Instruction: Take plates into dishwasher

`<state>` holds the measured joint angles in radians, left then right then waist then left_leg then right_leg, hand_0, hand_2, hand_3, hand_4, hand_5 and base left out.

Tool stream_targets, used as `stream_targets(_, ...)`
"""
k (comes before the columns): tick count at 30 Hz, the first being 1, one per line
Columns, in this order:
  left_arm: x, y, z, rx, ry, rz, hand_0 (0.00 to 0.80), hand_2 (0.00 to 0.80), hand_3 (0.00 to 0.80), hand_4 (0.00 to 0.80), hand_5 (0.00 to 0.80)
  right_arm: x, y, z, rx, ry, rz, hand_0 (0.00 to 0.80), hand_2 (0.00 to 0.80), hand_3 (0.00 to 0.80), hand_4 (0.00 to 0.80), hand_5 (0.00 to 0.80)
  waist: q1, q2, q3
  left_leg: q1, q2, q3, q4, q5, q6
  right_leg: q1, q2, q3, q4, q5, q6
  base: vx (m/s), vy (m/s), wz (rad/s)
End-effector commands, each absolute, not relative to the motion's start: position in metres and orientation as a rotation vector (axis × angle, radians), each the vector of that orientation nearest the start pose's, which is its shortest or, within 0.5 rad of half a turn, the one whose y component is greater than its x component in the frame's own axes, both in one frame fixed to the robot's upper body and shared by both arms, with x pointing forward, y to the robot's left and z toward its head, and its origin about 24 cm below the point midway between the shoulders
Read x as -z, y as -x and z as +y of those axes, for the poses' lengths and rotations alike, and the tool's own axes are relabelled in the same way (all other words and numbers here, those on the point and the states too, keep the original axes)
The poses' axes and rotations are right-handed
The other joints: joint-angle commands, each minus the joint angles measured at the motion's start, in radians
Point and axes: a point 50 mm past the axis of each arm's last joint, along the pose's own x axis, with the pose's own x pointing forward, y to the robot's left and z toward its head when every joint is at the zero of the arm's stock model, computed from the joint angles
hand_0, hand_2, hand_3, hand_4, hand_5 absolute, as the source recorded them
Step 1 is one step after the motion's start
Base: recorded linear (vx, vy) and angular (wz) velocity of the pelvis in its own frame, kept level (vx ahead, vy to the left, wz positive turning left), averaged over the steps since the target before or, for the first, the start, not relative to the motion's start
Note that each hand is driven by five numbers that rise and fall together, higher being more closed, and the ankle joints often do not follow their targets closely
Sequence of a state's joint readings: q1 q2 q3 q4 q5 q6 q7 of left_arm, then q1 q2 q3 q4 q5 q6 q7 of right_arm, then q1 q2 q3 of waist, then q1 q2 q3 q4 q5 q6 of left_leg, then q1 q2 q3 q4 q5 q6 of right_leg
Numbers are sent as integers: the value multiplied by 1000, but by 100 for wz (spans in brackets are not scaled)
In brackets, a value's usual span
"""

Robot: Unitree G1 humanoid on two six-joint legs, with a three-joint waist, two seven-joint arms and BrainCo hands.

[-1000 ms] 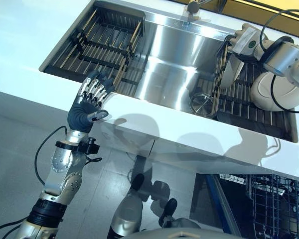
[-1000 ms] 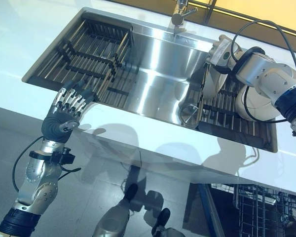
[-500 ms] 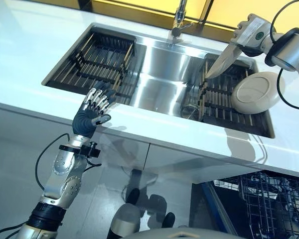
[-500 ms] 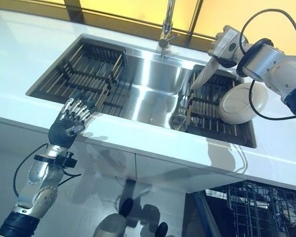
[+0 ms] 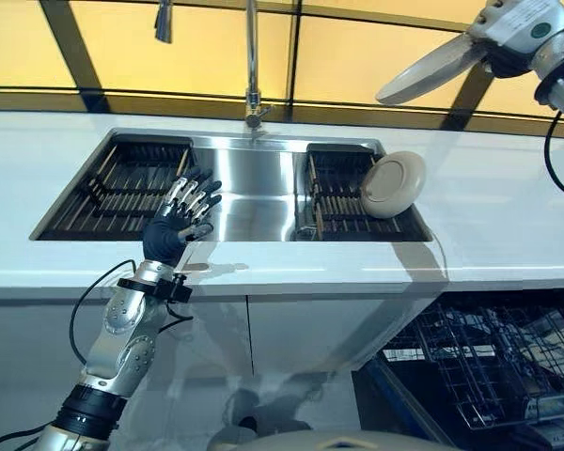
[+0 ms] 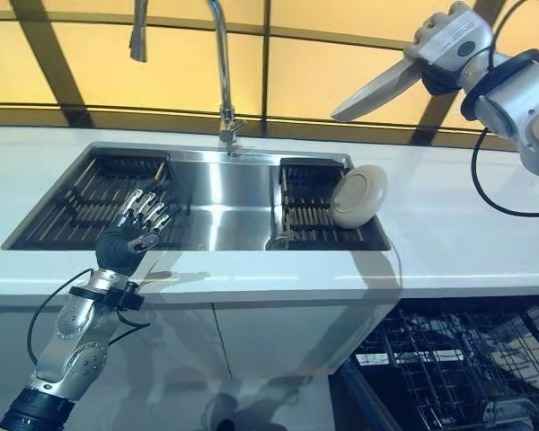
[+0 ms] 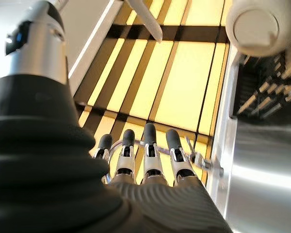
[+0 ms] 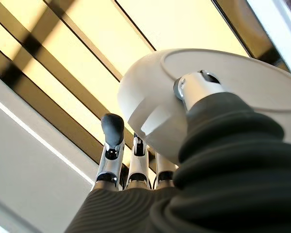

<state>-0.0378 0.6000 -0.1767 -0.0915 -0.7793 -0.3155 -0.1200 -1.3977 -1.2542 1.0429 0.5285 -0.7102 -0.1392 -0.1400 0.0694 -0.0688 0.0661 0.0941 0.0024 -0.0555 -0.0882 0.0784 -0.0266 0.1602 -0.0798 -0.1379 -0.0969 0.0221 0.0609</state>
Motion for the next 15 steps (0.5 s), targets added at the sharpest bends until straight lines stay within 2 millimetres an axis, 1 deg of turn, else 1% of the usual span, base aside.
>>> stream_targets(1, -124, -256, 208, 306, 213, -391, 0, 0, 0, 0, 0, -377, -327, -293, 436, 2164, -411, 800, 800, 800, 800, 800, 4, -17, -36, 66, -55, 49, 1, -133, 76, 7, 55, -10, 10, -7, -6, 25, 2, -20)
stream_targets(8, -122, -258, 203, 305, 219, -387, 0, 0, 0, 0, 0, -369, -317, -315, 452, 2056, -329, 800, 800, 800, 800, 800, -34, -15, -40, 80, -46, 88, 1, -148, 79, 2, 61, 35, 10, 0, -3, 21, 0, -24)
stream_targets(13, -120, -259, 205, 267, 236, -390, 0, 0, 0, 0, 0, -359, -307, -335, 460, 1955, -243, 800, 800, 800, 800, 800, -64, -15, -43, 85, -39, 114, 1, -154, 79, -6, 66, 65, 10, 6, 0, 22, 7, -18)
stream_targets(14, -120, -259, 205, 267, 235, -389, 0, 0, 0, 0, 0, -358, -306, -337, 463, 1950, -235, 800, 800, 800, 800, 800, -66, -17, -44, 85, -39, 116, 1, -153, 78, -7, 67, 68, 10, 7, 1, 19, 12, -20)
stream_targets(15, -120, -259, 206, 260, 238, -387, 0, 0, 0, 0, 0, -357, -303, -339, 460, 1939, -223, 800, 800, 800, 800, 800, -77, -14, -45, 85, -37, 122, 1, -153, 78, -11, 68, 76, 10, 9, 1, 15, 10, -21)
